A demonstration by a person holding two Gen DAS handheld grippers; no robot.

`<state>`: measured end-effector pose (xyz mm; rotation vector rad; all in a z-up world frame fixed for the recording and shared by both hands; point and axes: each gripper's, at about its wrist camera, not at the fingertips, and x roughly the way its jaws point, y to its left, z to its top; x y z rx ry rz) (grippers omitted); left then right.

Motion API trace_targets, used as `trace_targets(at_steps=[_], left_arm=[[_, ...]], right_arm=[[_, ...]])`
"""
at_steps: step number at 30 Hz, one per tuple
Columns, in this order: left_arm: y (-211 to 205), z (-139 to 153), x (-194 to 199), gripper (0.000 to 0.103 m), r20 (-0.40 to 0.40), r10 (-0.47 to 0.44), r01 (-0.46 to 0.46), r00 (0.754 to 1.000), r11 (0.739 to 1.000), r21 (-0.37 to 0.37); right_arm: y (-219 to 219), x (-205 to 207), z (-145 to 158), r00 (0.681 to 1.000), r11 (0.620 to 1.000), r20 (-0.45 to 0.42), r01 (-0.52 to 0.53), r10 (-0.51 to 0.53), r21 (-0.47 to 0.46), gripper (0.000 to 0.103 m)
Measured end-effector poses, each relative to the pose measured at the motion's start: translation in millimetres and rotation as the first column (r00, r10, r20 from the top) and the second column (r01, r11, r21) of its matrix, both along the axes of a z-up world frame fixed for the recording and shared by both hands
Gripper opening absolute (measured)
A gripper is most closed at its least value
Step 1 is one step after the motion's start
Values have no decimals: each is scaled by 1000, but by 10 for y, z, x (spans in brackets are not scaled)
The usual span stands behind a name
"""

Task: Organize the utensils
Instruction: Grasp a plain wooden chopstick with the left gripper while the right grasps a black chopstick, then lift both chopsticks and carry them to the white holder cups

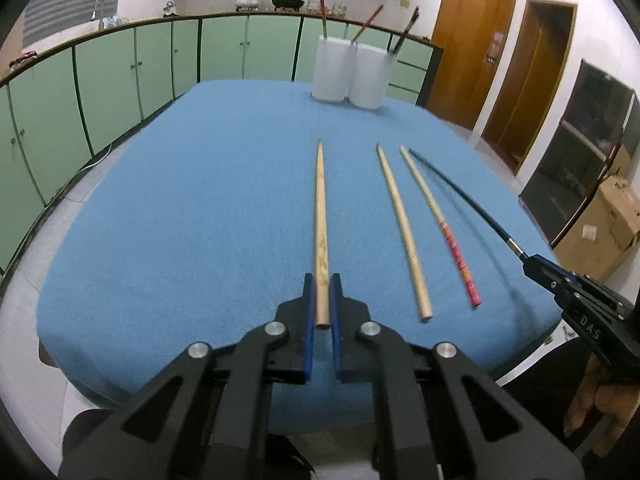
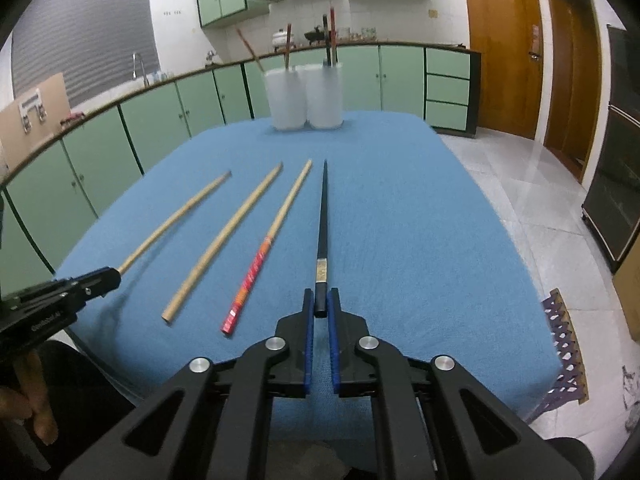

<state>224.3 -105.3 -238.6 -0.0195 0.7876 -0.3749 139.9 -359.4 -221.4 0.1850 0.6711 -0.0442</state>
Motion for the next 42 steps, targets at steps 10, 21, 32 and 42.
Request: trace_targets(at_steps=[10,21,32,42], left_arm=[[47,747,-91,6,131,-15,21,991,999,-44],[-42,1342,299,6,181,-72,81,981,996,-44],[-147,1585,753,6,151,-133,137,980,990,-19],[-237,1861,1043,6,153,-154,156,976,988,-2]], right_arm=[[-61,-30,830,991,1000,136,-8,9,-9,7],[-26,476,1448,986,990,129,-92,106,-108,6],[-112,1053,1718,985,980,39,-163,168,-113,6],[-138,1351,2117,978,970,11,-206,209,-130,6]])
